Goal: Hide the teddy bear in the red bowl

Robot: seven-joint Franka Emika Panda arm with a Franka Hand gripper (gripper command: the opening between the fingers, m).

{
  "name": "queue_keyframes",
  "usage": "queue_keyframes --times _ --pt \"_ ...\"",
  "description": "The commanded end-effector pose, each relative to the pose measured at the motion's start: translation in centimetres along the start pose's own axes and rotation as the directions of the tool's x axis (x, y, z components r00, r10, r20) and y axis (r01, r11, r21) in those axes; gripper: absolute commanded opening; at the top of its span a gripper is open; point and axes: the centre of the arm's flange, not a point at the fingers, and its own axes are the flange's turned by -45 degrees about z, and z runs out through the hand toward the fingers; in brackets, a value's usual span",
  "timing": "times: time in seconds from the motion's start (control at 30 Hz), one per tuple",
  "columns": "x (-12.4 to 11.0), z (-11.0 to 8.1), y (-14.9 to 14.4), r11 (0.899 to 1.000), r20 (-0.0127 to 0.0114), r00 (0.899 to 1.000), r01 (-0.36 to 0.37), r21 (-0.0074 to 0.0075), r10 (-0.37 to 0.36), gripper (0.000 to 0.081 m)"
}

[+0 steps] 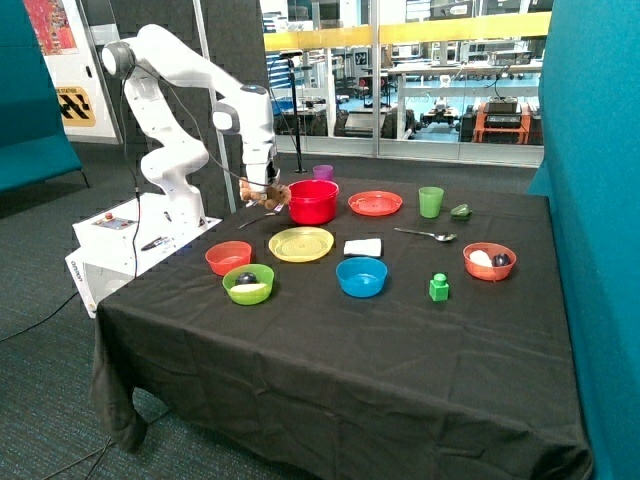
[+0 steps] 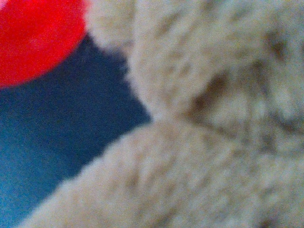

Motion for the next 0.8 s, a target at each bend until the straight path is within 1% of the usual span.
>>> queue_keyframes --times 0.0,0.07,0.2,0.3,0.43,0.5,0.6,0.63,0.7,0.77 --pt "4.7 -2.1 -2.4 1.000 0.0048 1.000 0.003 0.0000 -0.003 0.0000" --pt "5.8 -2.6 -3.1 1.000 0.0048 1.000 -0.018 -0.0001 0.018 0.0000" --pt "7.4 -3.6 -4.6 0.999 0.0048 0.999 -0.033 -0.0001 0.033 0.0000" --pt "8.1 -4.0 -5.7 0.999 0.0048 0.999 -0.044 -0.0002 0.044 0.0000" --pt "9.0 -4.4 -8.0 0.999 0.0048 0.999 -0.052 -0.0002 0.052 0.0000" --pt "9.2 -4.3 -9.4 0.998 0.0048 0.998 -0.059 -0.0003 0.059 0.0000" --pt "9.3 -4.2 -10.4 0.997 0.0048 0.997 -0.072 -0.0003 0.072 0.0000" --pt "9.3 -4.0 -10.6 0.996 0.0048 0.996 -0.090 -0.0004 0.090 0.0000" --pt "9.4 -3.7 -10.6 0.990 0.0047 0.990 -0.142 -0.0007 0.142 0.0000" --pt "9.5 -3.2 -10.4 0.976 0.0047 0.976 -0.217 -0.0010 0.217 0.0000"
